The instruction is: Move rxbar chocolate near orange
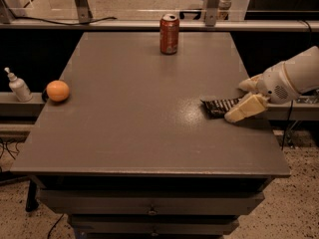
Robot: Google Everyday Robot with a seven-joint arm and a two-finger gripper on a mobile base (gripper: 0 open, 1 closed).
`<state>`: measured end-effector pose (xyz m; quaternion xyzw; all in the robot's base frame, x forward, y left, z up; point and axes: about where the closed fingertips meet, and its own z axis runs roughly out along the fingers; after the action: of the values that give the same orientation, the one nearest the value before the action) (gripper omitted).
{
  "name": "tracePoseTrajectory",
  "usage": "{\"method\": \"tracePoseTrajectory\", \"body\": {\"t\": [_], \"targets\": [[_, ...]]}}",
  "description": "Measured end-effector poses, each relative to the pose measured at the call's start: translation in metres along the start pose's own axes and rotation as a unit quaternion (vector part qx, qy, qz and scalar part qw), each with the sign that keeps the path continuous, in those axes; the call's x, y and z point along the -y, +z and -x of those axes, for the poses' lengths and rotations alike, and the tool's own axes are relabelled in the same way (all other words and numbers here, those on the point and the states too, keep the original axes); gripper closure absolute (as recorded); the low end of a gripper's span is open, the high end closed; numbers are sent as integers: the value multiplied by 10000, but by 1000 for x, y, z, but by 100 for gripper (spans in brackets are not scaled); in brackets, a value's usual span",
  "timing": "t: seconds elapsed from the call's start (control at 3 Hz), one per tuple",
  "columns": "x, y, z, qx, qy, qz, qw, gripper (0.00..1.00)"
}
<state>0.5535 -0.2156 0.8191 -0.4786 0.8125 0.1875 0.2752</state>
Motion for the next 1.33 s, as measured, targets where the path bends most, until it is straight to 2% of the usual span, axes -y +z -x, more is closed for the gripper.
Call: {"method": "tracePoseTrajectory", "body": {"t": [0.67,1.0,1.33], "targets": [[0,-5,4,1,-1,-2,10000,87],[0,-6,5,2,-3,-4,10000,100],[0,-6,5,2,-3,-4,10000,100]]}}
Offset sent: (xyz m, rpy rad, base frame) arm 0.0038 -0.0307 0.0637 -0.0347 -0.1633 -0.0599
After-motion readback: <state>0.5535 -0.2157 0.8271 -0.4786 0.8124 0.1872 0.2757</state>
